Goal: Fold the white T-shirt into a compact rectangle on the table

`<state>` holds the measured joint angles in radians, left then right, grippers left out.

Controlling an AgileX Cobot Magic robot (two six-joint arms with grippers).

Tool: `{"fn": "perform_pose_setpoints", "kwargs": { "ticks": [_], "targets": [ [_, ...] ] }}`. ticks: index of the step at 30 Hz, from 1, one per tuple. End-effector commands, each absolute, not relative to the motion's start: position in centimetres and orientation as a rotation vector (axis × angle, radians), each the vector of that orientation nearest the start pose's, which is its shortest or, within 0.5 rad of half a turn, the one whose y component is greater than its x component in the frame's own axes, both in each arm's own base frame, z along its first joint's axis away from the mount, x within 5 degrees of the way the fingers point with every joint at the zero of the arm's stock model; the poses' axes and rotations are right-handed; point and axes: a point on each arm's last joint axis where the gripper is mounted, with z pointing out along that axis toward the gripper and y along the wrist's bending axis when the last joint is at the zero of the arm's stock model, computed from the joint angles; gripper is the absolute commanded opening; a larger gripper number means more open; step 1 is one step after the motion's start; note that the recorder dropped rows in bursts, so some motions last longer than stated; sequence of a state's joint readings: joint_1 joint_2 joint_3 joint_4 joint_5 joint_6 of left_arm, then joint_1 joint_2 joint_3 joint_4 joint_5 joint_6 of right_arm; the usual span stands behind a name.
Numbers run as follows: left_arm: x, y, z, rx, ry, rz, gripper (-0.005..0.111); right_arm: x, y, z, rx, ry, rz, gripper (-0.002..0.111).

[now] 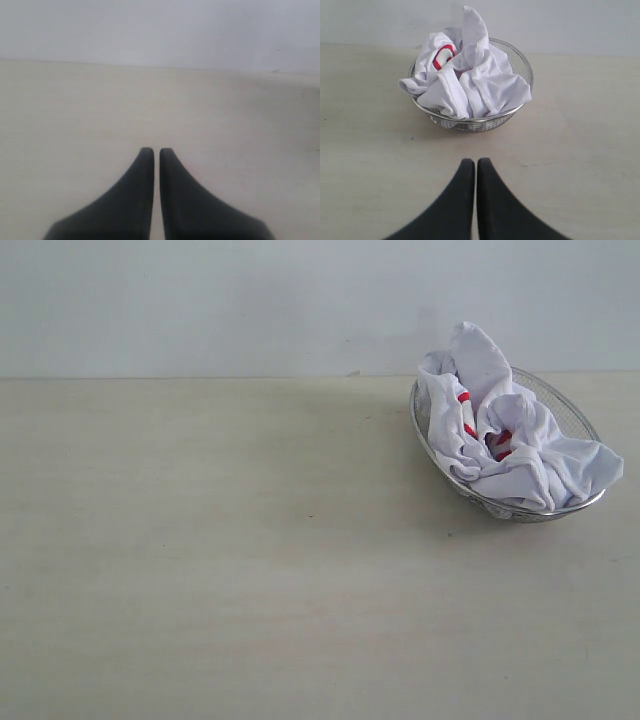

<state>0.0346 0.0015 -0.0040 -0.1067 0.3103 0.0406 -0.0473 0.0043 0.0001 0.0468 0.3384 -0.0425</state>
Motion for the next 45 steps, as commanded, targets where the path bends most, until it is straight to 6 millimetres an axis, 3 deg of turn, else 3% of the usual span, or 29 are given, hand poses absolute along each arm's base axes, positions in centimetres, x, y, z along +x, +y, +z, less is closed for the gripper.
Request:
{"fn": "perform_pose_setpoints", "kwargs": {
  "ticks": [1,17,22,28,35,39,45],
  "targets": [
    [5.5,-0.1,18.7,-0.009,1.771,-0.002,0.004,5.4,-0.1,18.3,0.034,1.817,-0.023,0.0],
    [5.5,-0.1,18.7,-0.009,1.771,-0.002,0.004,5.4,-0.1,18.3,0.03,1.814,-0.027,0.0],
    [5.5,-0.1,18.7,-0.009,1.771,-0.002,0.004,5.6,-0.3,19.3,-0.118,1.707,-0.185,0.0],
    [5.5,-0.1,18.7,-0.009,1.771,-0.002,0.004,5.3,-0.3,22.9,-0.024,1.306,-0.127,0.0],
    [5.5,-0.1,18.7,-0.009,1.771,-0.002,0.004,3.6,-0.6,26.2,0.165,0.879,0.132,0.0],
    [5.5,-0.1,18.7,-0.009,1.771,-0.002,0.004,3.7,-0.3,29.5,0.176,1.082,0.176,0.0],
    [5.5,-0.1,18.7,-0.009,1.771,-0.002,0.004,5.3,-0.3,37.9,0.15,1.334,0.101,0.0]
  ]
}}
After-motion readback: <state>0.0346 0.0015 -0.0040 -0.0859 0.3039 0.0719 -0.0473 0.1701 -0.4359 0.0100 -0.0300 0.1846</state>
